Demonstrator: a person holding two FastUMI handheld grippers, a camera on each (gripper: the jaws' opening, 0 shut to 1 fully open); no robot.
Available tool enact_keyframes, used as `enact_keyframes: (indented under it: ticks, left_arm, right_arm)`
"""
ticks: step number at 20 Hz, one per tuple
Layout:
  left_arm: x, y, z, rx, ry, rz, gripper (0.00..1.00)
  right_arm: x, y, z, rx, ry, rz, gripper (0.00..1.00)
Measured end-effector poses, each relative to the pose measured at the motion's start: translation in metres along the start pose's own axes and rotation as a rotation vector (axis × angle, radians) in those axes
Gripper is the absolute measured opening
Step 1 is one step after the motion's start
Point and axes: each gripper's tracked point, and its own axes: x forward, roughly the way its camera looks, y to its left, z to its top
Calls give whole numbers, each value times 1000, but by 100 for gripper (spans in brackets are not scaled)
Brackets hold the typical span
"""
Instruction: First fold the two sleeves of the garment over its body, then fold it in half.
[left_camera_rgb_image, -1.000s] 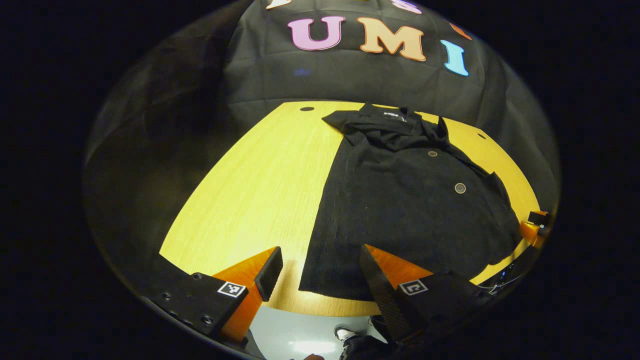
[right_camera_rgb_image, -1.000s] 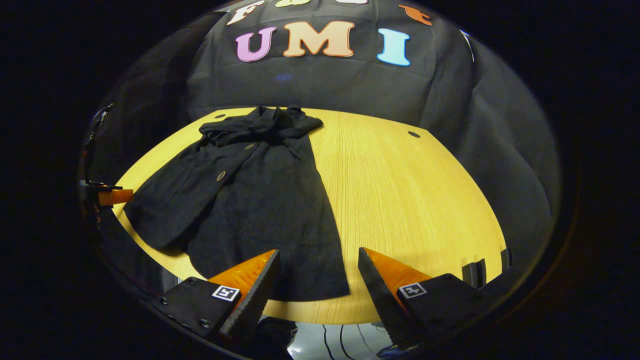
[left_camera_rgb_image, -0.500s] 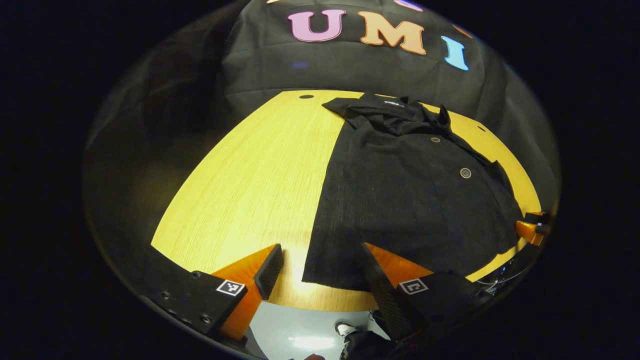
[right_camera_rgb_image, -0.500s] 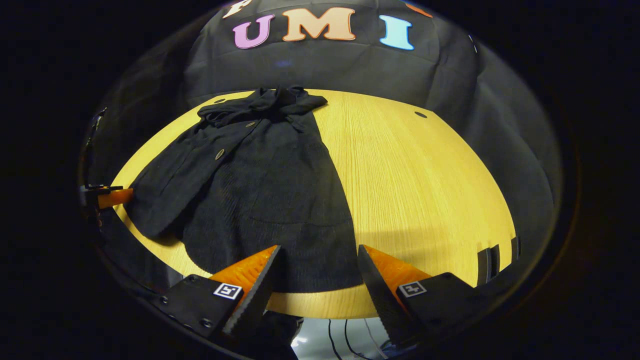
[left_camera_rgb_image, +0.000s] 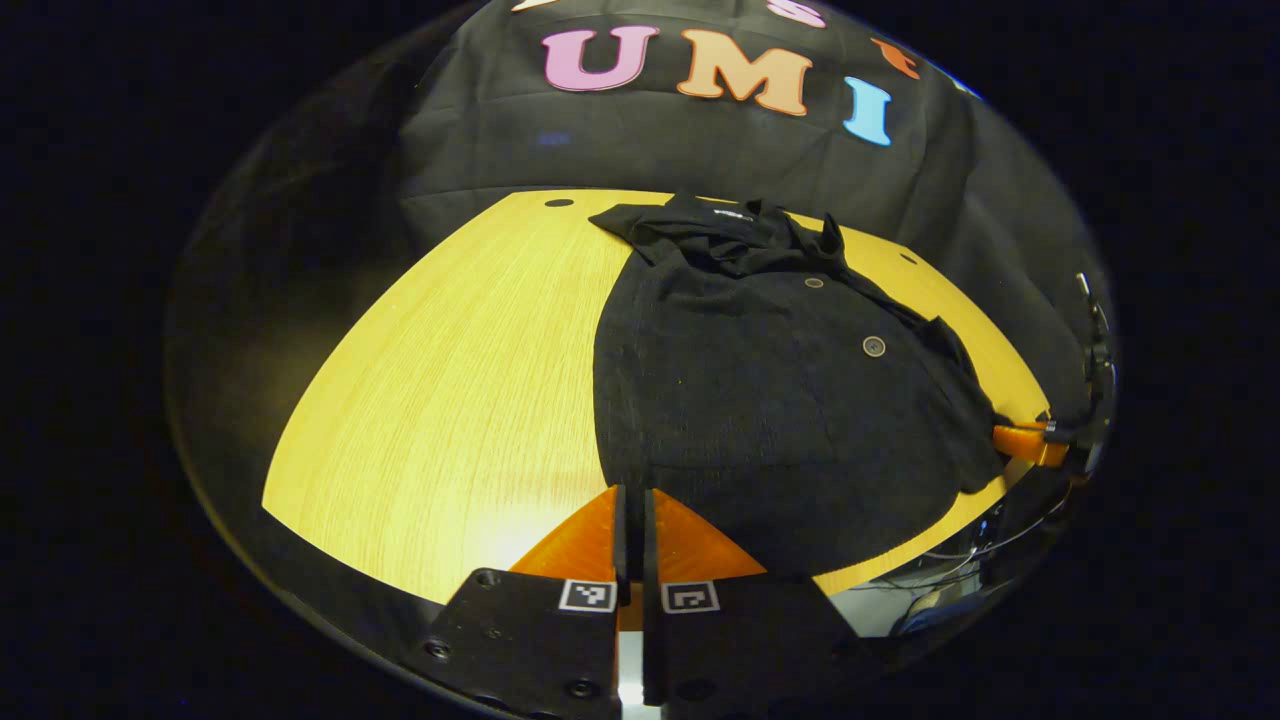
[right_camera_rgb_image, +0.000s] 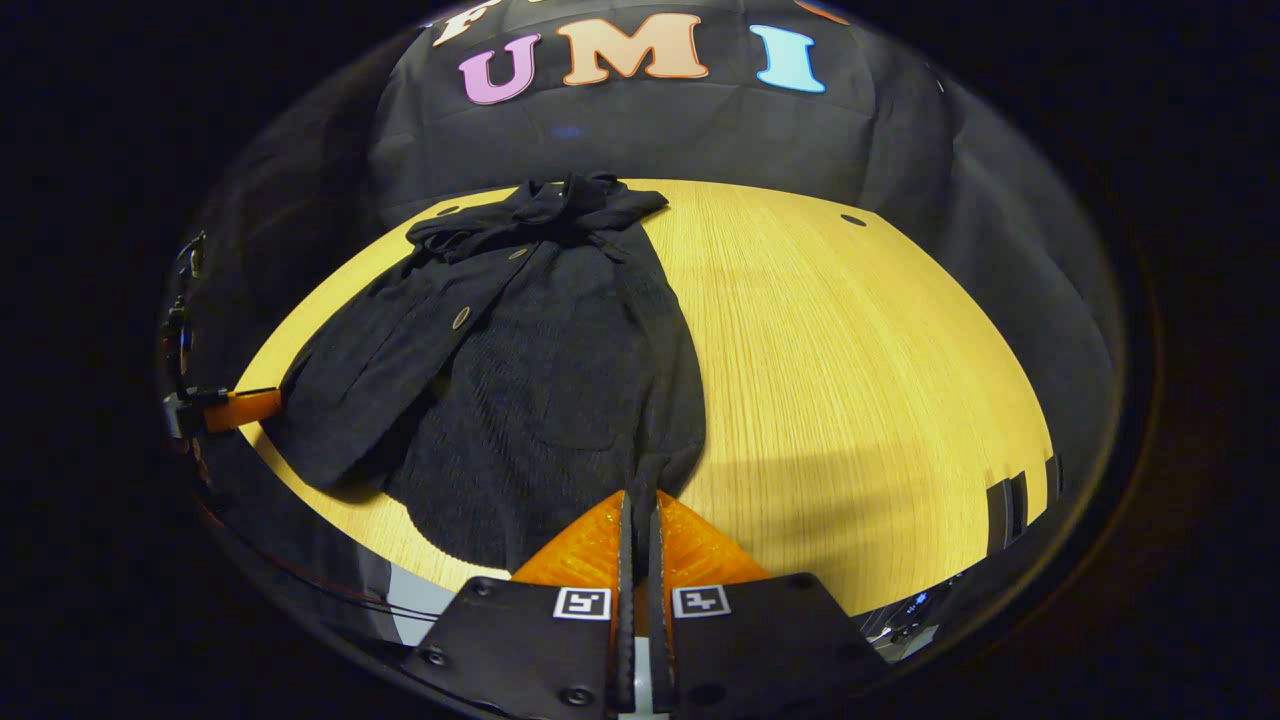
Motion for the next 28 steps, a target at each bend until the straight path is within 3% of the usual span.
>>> enact_keyframes:
  ticks: [5, 9, 12, 18, 28]
  left_arm:
    - [2, -1, 2, -41, 9, 14, 0]
    - [-6, -8, 16, -29, -4, 39, 0]
    - [-11, -14, 37, -67, -20, 37, 0]
    - [-19, -27, 124, -93, -157, 49, 0]
    - [2, -40, 225, -45, -264, 2, 0]
  right_arm:
    - [-3, 1, 4, -39, -17, 6, 1]
    - [-12, 4, 20, 30, -42, 63, 2]
    - [-21, 11, 52, -14, -91, 123, 1]
    - [-34, 14, 122, -107, -219, 203, 2]
    - [-49, 14, 228, -20, -361, 222, 2]
